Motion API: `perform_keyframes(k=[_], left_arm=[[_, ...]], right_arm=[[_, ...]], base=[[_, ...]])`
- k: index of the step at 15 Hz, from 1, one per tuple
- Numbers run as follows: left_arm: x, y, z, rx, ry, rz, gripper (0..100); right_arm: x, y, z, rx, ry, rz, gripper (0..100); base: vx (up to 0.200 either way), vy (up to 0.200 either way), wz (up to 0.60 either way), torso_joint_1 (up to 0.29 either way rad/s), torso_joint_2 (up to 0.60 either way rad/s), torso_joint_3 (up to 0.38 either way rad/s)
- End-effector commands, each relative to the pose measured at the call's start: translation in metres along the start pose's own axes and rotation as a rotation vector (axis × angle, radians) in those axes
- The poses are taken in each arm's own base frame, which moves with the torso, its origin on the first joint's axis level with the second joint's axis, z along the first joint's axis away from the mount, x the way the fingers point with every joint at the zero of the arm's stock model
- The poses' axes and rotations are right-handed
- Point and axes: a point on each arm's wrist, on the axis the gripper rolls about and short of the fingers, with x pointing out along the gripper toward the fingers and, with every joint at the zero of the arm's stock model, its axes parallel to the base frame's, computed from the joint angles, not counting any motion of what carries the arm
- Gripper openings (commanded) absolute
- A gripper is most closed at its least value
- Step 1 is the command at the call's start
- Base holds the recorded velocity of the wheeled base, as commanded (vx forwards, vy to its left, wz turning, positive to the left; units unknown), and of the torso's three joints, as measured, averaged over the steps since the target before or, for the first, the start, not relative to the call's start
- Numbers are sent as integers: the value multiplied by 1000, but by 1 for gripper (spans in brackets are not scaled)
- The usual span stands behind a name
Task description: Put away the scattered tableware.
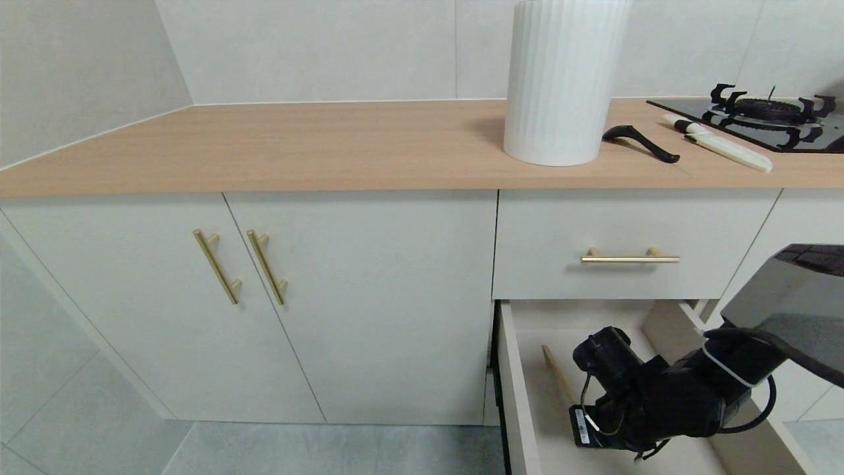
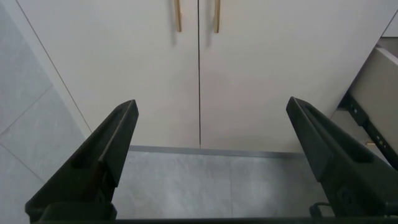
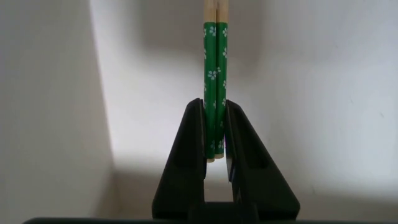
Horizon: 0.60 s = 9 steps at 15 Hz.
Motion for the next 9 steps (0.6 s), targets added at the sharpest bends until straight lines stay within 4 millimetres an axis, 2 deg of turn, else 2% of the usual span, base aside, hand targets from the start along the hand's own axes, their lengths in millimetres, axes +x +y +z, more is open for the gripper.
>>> perform_keyframes(k=[1, 9], left_arm=[[0, 0, 0, -1, 0, 0, 100], [0, 0, 0, -1, 0, 2, 100]], right_arm=[[14, -2, -7, -5, 35, -32, 0], [15, -2, -7, -4, 23, -39, 0]], base=[[0, 0, 0, 0, 0, 0], [0, 0, 0, 0, 0, 0]])
